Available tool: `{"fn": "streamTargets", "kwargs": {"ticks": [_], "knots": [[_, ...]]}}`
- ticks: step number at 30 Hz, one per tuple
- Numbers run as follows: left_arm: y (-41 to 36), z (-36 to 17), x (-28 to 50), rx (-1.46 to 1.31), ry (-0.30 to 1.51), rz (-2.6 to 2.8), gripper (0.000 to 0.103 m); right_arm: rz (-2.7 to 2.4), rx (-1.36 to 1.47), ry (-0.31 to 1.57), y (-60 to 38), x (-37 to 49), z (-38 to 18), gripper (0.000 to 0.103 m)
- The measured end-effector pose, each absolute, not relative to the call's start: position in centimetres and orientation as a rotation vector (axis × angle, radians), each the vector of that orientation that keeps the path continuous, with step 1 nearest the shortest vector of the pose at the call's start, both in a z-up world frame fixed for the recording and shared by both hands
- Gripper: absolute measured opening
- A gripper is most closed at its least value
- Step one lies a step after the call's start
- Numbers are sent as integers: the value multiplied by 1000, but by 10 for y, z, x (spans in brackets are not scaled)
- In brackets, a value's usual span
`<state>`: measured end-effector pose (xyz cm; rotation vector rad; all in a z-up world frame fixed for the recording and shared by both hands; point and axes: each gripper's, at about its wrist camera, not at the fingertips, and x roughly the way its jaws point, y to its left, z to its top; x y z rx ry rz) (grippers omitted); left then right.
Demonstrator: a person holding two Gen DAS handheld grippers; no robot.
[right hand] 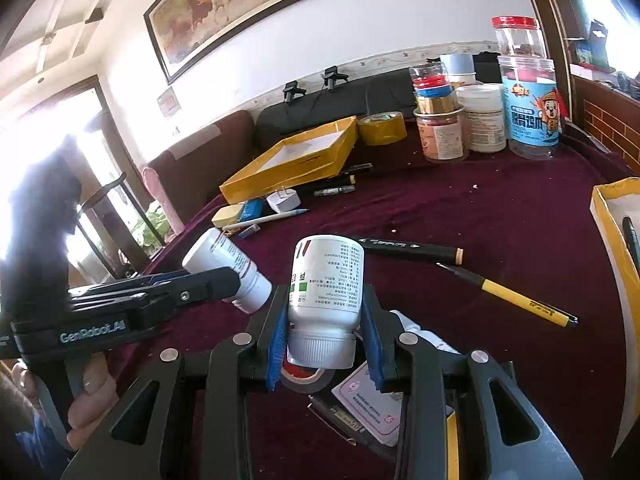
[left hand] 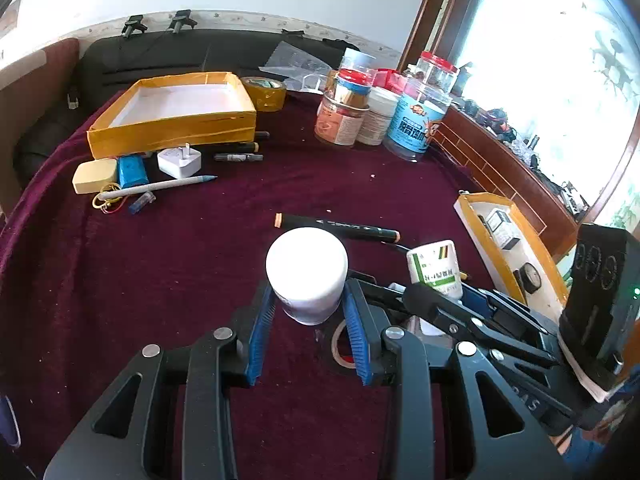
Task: Organize rigid objects
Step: 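Lift both white bottles and carry them over the white tray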
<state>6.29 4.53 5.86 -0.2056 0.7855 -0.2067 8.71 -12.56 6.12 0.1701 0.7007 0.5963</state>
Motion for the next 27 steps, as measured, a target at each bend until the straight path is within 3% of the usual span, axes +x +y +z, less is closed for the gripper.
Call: {"fn": "streamTargets", "kwargs": {"ticks": [16, 27], "knots": [[20, 64, 55, -134, 762, -281, 32, 525, 286, 668, -164, 72, 78, 30], [-36, 93, 40, -137, 787, -406, 32, 318, 360, 599, -280, 31, 96, 30]]}}
